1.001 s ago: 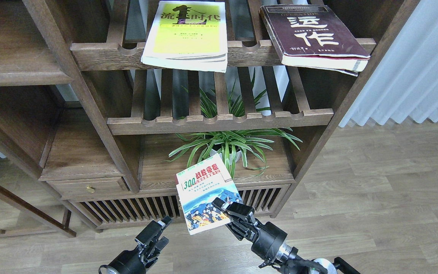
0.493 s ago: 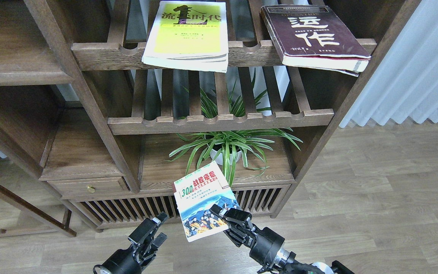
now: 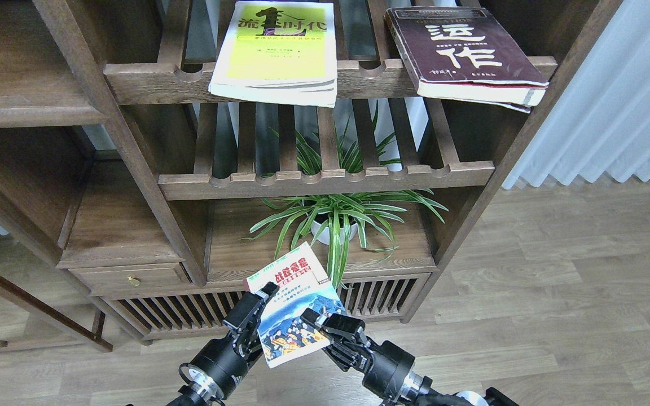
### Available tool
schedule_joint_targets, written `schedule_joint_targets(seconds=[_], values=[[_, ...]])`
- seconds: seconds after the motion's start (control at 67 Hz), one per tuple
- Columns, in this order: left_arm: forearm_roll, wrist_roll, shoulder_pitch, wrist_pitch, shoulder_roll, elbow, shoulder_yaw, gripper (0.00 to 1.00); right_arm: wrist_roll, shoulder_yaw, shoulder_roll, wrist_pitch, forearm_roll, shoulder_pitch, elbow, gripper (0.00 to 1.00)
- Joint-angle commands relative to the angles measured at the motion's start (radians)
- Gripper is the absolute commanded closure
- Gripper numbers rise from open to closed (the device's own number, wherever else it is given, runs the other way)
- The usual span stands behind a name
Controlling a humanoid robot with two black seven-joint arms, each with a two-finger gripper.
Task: Organize books on shelf
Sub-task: 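Lower the book and bring the left gripper up to grip it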
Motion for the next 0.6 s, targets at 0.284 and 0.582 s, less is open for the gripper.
schedule_joint_targets(seconds=[0.284,0.582], values=[[-0.013,-0.024,-0.072,0.0,0.0,0.011,-0.005,0.01,0.0,-0.016,0.0,0.0,0.025,0.0,0.028,0.97],[-0.039,-0.032,-0.087,0.0,0.0,-0.001,-0.005,0.02,0.0,-0.027,0.0,0.0,0.107,-0.002,0.011,0.97]])
